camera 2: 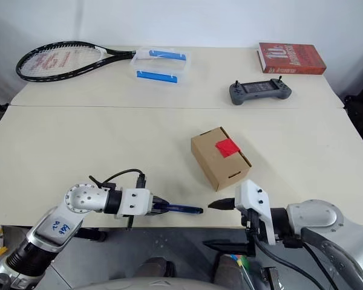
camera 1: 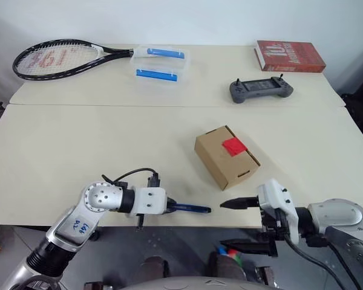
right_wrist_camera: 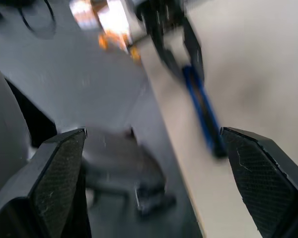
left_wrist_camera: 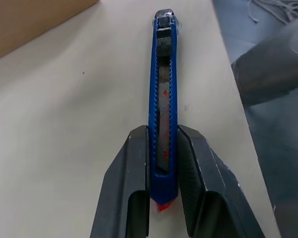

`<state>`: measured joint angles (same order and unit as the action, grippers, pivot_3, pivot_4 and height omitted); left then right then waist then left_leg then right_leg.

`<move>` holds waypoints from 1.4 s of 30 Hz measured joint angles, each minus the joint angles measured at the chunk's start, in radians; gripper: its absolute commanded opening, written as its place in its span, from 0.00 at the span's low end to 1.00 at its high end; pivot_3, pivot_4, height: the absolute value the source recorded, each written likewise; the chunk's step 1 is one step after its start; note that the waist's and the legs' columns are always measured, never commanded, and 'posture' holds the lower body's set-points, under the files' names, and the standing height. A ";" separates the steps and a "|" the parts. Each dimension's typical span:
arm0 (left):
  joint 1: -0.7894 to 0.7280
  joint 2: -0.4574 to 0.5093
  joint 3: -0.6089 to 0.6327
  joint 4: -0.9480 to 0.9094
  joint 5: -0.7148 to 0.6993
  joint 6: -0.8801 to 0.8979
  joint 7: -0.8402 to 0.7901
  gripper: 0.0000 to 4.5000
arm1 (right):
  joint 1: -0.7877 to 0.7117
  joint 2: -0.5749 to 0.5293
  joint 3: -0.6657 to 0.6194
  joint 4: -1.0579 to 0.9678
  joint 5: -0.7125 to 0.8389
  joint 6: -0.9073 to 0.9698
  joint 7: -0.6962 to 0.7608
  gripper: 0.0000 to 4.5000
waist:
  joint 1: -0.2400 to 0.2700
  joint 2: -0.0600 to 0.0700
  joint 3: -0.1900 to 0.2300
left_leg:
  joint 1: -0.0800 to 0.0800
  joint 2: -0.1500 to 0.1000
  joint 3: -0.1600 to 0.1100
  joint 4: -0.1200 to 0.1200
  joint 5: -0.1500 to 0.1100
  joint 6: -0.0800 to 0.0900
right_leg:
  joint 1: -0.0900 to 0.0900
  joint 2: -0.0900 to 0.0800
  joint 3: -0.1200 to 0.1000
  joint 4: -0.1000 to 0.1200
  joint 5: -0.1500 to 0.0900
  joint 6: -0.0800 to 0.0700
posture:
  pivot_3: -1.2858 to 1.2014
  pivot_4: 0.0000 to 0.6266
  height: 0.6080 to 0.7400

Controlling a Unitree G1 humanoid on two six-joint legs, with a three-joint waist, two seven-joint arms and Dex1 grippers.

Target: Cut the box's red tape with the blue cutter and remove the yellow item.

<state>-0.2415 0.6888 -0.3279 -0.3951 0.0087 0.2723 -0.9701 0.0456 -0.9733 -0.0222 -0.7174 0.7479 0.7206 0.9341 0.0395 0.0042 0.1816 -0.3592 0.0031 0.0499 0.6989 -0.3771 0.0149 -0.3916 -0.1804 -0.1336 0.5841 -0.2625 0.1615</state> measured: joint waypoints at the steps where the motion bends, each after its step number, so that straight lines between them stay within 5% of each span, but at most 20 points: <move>1: 0.001 -0.007 -0.009 -0.016 0.006 0.026 0.010 0.10 | -0.004 0.002 0.023 0.012 -0.021 0.000 -0.006 0.73 | 0.002 0.000 0.000 | 0.000 0.000 0.000 0.000 0.000 0.000 | 0.000 0.000 0.000 0.000 0.000 0.000 | 0.52 0.24 1.00; 11: -0.019 -0.014 -0.053 -0.062 0.036 0.089 0.027 0.10 | -0.185 0.122 0.185 0.101 -0.160 0.026 -0.097 0.01 | 0.013 0.000 0.000 | 0.000 0.000 -0.001 0.000 0.000 0.000 | 0.000 0.000 0.000 0.000 0.000 0.000 | 0.52 0.24 1.00; 20: -0.022 -0.021 -0.063 -0.060 0.038 0.092 0.034 0.10 | -0.220 0.159 0.265 0.130 -0.241 0.043 -0.132 0.01 | 0.014 0.000 0.000 | -0.001 0.000 0.000 0.001 0.000 0.000 | 0.000 0.000 0.000 -0.001 0.000 0.000 | 0.52 0.24 1.00; 42: -0.018 -0.019 -0.063 -0.063 0.039 0.099 0.043 0.10 | -0.213 0.148 0.213 0.210 -0.246 0.022 -0.059 0.01 | 0.014 -0.001 -0.001 | 0.000 0.000 0.000 0.001 0.000 0.000 | 0.001 0.000 0.000 0.000 0.000 0.000 | 0.52 0.24 1.00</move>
<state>-0.2597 0.6694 -0.3911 -0.4582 0.0477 0.3711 -0.9270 -0.1672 -0.8251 0.1905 -0.5076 0.5017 0.7429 0.8750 0.0531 0.0035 0.1806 -0.3588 0.0030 0.0497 0.6995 -0.3770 0.0151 -0.3909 -0.1803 -0.1336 0.5839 -0.2626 0.1614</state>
